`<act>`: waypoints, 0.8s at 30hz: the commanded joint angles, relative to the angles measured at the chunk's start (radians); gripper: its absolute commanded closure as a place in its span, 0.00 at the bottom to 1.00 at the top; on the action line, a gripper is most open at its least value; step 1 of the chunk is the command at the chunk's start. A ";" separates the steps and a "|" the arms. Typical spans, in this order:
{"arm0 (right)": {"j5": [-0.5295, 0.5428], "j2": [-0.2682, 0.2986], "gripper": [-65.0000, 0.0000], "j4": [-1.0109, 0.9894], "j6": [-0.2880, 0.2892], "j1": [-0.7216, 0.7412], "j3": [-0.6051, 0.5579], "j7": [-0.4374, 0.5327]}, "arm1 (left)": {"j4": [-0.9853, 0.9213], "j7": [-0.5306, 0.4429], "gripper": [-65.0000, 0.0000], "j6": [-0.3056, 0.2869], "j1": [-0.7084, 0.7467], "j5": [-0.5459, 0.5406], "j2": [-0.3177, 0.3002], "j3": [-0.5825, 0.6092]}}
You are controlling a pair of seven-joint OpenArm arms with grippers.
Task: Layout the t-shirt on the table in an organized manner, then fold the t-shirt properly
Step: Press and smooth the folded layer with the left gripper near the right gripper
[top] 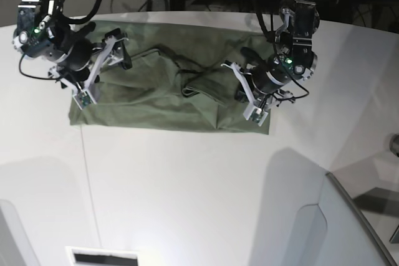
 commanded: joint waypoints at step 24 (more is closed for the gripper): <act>0.015 0.004 0.28 0.017 0.004 0.006 0.001 0.015 | 0.276 -0.013 1.00 -0.005 0.204 -0.003 -0.004 0.306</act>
